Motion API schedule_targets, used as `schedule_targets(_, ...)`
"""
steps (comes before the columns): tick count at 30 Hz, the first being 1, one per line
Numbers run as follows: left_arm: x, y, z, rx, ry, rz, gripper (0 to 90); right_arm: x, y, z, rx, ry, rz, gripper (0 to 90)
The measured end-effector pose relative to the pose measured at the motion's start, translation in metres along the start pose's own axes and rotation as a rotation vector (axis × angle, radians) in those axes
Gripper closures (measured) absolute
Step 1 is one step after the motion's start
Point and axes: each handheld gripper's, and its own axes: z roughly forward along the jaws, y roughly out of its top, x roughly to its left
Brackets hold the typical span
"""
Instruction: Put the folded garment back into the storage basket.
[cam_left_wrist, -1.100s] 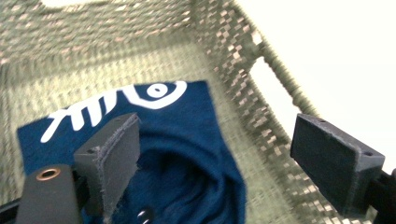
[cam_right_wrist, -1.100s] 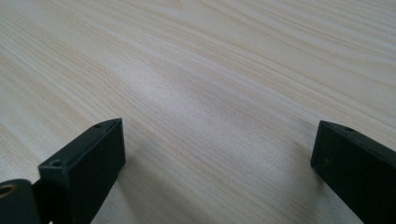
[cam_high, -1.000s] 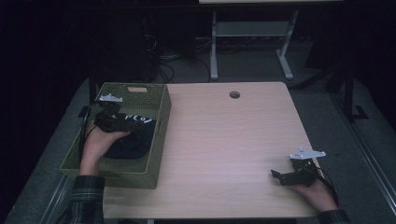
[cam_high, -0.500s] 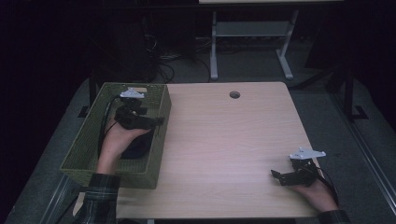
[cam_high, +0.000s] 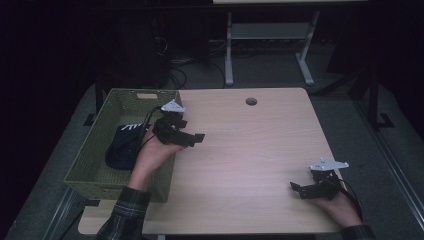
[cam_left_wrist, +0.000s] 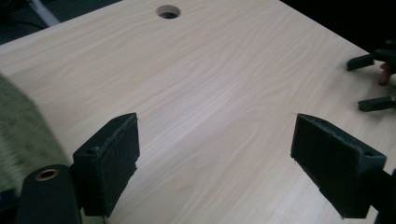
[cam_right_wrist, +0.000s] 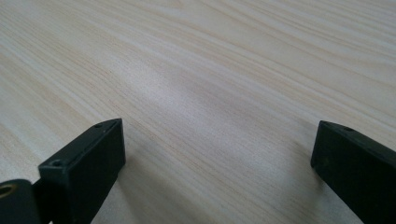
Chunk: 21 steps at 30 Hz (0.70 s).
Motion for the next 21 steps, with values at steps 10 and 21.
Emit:
schedule_targets(10,-0.027,-0.008,0.026,0.006,-0.041,0.054,14.6,0.0,0.0,0.0,0.001,0.0,0.001,2.7)
schedule_targets(21,-0.047,-0.029,0.056,0.022,-0.06,0.09,14.7,0.0,0.0,0.0,0.0,0.0,0.0,2.7)
